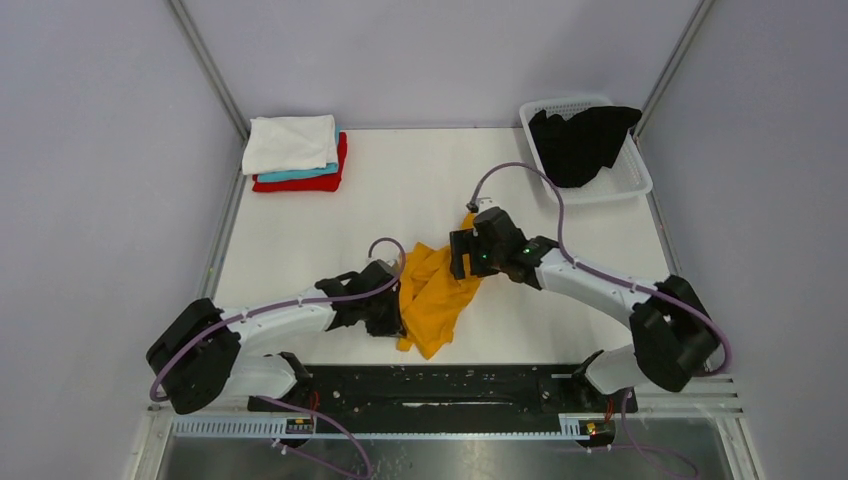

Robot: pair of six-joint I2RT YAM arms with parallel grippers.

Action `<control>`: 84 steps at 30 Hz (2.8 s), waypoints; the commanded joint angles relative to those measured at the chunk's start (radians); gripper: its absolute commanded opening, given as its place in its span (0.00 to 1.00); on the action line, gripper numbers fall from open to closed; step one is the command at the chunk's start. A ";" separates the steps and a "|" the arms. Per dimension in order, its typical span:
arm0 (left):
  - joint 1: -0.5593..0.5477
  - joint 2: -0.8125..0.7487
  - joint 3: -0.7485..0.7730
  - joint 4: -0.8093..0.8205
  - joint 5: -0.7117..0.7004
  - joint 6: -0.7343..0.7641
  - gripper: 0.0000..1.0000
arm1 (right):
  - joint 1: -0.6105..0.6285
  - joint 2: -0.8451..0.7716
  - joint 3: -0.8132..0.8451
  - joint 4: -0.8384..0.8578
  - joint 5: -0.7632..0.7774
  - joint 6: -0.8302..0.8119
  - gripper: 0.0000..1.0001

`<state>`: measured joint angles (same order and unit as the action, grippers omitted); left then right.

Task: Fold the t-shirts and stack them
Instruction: Flatten out the tshirt

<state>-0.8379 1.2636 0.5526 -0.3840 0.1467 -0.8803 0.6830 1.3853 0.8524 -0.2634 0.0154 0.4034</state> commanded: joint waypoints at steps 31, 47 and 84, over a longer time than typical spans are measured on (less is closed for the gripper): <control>0.122 -0.566 0.608 -0.228 -0.834 0.203 0.00 | -0.105 -0.652 0.156 -0.083 0.627 -0.178 0.00; 0.123 -0.774 0.916 -0.193 -0.568 0.358 0.00 | -0.105 -0.792 0.655 -0.178 0.280 -0.225 0.00; 0.689 0.194 0.684 -0.288 -0.313 0.173 0.99 | -0.265 0.267 0.585 -0.208 0.383 -0.043 1.00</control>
<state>-0.1497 1.6554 1.2964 -0.6792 -0.2070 -0.6792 0.4213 1.8458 1.4635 -0.4652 0.4259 0.3462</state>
